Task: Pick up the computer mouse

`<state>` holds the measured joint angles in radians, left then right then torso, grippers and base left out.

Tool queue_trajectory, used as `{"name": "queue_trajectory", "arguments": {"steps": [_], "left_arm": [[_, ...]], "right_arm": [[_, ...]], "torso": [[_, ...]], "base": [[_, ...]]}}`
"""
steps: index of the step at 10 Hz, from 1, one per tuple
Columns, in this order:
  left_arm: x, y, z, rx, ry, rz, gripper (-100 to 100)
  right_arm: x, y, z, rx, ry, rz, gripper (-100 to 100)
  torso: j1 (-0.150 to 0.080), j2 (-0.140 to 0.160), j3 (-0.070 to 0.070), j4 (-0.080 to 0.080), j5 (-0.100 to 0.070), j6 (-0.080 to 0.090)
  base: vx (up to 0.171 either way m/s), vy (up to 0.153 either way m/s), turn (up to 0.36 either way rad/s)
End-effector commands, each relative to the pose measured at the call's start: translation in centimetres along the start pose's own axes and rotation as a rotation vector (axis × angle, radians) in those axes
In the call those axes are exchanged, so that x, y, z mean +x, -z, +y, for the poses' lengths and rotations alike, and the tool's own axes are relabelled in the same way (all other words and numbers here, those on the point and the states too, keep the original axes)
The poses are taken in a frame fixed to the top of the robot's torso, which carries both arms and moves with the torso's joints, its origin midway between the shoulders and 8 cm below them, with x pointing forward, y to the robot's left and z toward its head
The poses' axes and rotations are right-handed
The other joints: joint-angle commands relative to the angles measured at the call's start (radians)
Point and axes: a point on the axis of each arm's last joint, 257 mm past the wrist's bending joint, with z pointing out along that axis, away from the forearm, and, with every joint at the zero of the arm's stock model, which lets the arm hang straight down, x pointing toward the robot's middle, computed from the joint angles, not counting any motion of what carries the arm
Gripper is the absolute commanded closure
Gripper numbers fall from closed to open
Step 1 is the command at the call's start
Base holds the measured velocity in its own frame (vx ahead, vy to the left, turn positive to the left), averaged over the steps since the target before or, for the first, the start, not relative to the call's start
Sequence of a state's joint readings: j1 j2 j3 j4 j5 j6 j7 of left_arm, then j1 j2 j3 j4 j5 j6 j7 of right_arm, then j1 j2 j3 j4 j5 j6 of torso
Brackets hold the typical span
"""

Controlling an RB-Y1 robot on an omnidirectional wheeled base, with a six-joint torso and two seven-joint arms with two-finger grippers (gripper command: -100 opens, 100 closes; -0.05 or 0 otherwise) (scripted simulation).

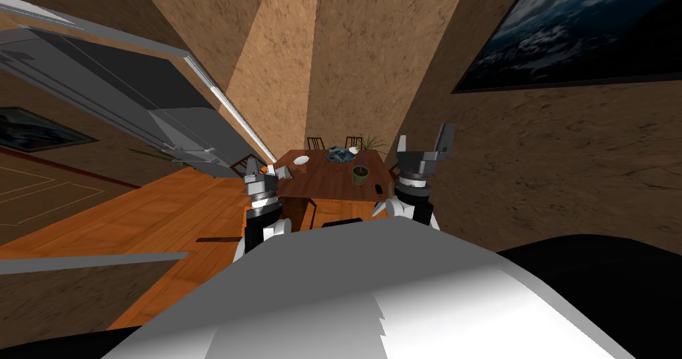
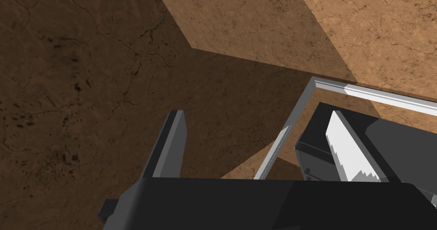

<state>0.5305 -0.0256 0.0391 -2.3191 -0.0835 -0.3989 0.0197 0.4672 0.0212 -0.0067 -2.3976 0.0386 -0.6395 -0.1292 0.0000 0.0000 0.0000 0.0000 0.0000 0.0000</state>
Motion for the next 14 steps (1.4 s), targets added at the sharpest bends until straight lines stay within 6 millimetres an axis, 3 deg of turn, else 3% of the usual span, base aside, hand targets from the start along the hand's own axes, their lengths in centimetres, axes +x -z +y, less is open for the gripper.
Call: {"name": "queue_trajectory", "arguments": {"steps": [1,4,8,9,11,14], "left_arm": [[0.0,0.0,0.0,0.0,0.0,0.0,0],[0.0,0.0,0.0,0.0,0.0,0.0,0],[0.0,0.0,0.0,0.0,0.0,0.0,0],[0.0,0.0,0.0,0.0,0.0,0.0,0],[0.0,0.0,0.0,0.0,0.0,0.0,0],[0.0,0.0,0.0,0.0,0.0,0.0,0]], "right_arm": [[0.3,0.0,-0.7,0.016,-0.009,0.025,-100],[0.9,-0.1,-3.3,0.076,-0.044,0.073,-100],[0.8,-0.3,-9.1,0.204,-0.127,0.089,-100],[0.7,-0.1,-9.3,0.209,-0.127,0.088,-100],[0.3,-0.3,-12.7,0.284,-0.182,0.072,-100],[-0.1,0.0,-15.2,0.342,-0.212,0.055,-100]], "torso": [[0.0,0.0,0.0,0.0,0.0,0.0],[0.001,0.003,0.002,0.001,0.0,0.0],[0.001,0.007,0.004,0.001,0.0,0.0],[0.001,0.007,0.004,0.002,0.0,0.0],[0.0,0.004,0.003,0.001,0.0,0.0],[0.001,0.004,0.002,0.001,0.0,0.0]], "base": [[-0.016,0.006,-0.016],[-0.053,0.016,-0.034],[-0.099,0.021,-0.064],[-0.076,0.014,-0.027],[-0.072,-0.002,-0.067],[-0.063,0.008,-0.04]]}}
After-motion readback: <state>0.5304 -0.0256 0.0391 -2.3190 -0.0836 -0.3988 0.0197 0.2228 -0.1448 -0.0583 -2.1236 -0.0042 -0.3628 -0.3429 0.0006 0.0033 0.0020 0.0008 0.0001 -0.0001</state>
